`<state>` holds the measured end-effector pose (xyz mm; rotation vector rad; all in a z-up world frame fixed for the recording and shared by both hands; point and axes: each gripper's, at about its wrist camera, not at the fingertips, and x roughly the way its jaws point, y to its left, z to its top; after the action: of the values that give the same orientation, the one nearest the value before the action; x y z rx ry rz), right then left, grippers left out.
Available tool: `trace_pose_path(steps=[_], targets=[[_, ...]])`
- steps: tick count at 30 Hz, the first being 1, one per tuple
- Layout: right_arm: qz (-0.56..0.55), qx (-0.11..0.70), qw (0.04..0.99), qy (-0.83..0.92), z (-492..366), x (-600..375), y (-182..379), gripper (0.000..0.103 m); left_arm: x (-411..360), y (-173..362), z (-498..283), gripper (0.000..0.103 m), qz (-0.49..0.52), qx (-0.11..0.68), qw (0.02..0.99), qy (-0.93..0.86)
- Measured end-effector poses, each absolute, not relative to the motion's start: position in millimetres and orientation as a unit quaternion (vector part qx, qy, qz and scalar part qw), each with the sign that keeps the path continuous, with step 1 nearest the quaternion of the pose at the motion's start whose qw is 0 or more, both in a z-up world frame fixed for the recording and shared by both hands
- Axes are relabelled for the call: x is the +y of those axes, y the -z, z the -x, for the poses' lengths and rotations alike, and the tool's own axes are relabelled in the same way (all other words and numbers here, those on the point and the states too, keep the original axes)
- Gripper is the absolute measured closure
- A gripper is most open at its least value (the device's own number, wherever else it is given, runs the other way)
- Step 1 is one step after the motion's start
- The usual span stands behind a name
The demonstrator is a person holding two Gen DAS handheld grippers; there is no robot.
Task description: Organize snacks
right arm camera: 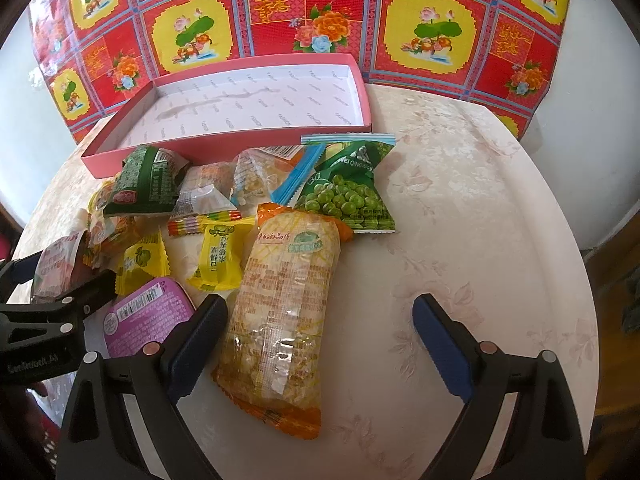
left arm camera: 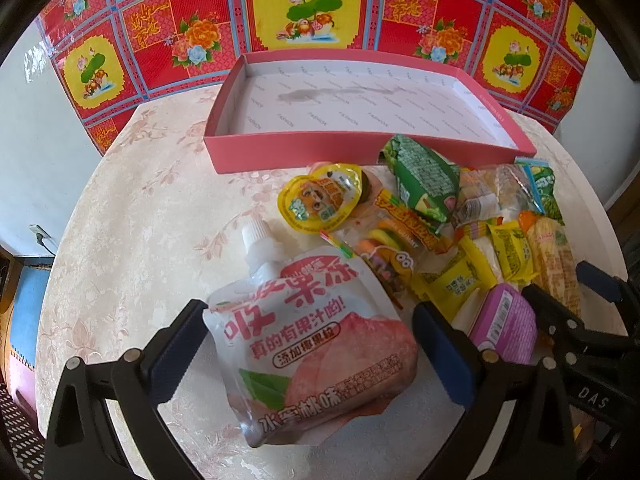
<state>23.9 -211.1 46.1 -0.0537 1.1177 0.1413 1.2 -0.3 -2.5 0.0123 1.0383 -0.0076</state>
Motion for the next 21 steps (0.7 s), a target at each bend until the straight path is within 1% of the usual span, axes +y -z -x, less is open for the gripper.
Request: trace_pose_path(steps=[21], targets=[[0.025, 0.529, 0.845, -0.066, -24.4, -212.4, -46.7, 0.007, -0.5, 2.1, -2.1, 0.000, -0.007, 0.499, 0.867, 0.005]])
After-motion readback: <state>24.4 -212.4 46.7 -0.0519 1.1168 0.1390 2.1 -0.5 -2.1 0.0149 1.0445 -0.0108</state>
